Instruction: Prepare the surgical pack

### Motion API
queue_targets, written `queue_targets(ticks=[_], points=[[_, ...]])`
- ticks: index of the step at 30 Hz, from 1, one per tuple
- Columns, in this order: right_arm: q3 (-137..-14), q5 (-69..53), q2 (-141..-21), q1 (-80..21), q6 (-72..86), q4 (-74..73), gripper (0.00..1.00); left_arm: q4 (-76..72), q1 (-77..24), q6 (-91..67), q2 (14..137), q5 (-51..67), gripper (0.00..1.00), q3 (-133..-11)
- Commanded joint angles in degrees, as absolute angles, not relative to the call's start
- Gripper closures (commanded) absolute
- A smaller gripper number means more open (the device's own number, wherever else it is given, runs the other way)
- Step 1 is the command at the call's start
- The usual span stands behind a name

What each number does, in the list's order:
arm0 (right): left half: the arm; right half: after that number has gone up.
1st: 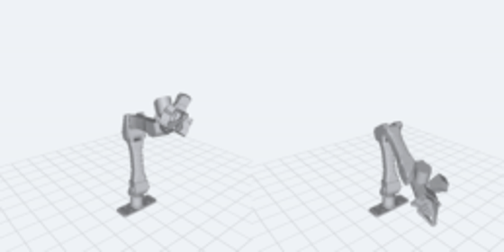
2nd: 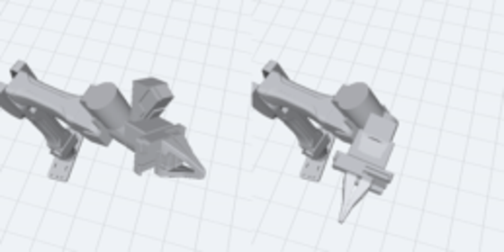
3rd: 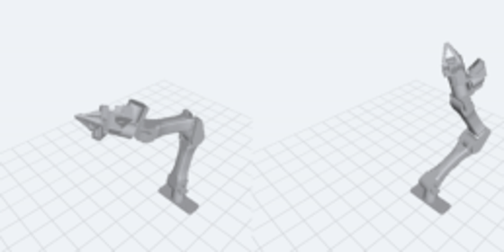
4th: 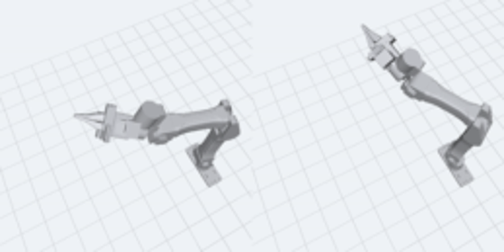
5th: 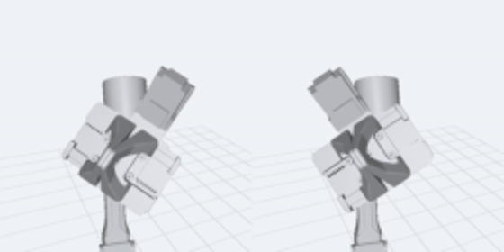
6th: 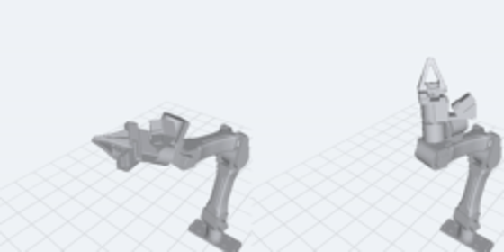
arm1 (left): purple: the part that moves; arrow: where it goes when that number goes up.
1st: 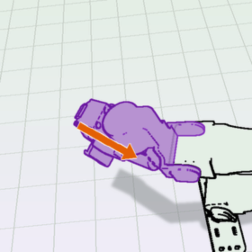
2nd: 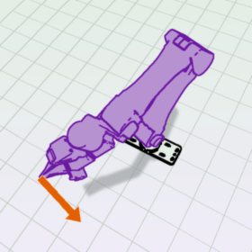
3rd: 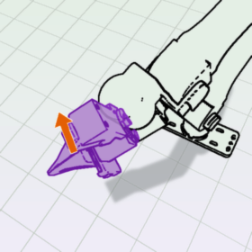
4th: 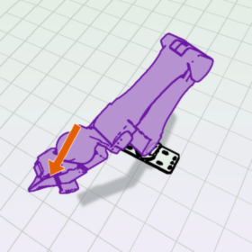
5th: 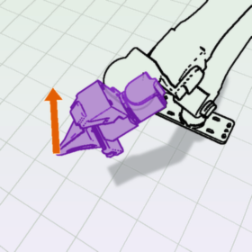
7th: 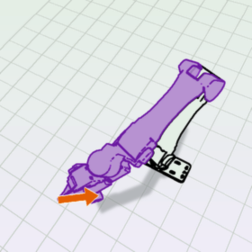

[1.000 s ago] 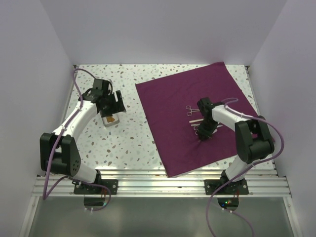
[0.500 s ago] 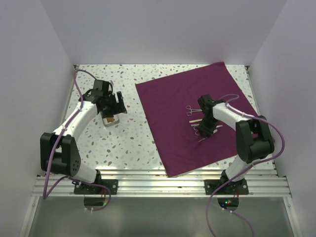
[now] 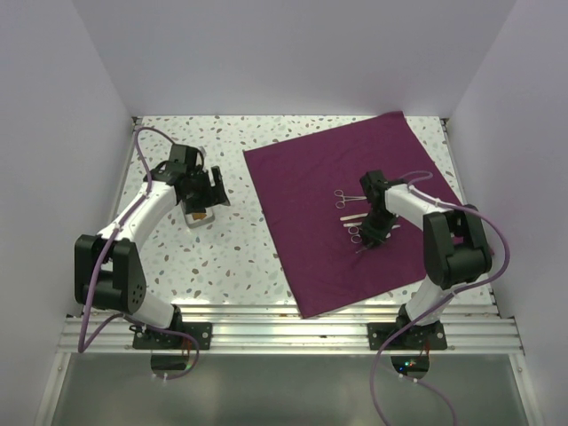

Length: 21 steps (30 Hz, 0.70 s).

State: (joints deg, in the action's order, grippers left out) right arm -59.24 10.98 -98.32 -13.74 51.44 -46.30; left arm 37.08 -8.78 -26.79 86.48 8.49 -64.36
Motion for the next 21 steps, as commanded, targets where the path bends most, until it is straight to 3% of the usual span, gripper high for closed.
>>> queue_targets(ticks=[1,16,21], points=[[-58.71,12.74,-100.37,-13.53,51.94,-44.38,0.71,35.60,-9.05,-25.84,86.66,9.23,0.22,-64.69],[-61.79,14.24,-93.96,-13.54,52.56,-49.65,0.97,36.03,-9.05,-26.46,85.78,10.02,0.22,-65.21],[-62.93,14.15,-92.02,-13.53,51.51,-50.28,1.00,36.21,-9.05,-26.45,84.38,11.07,0.22,-65.48]])
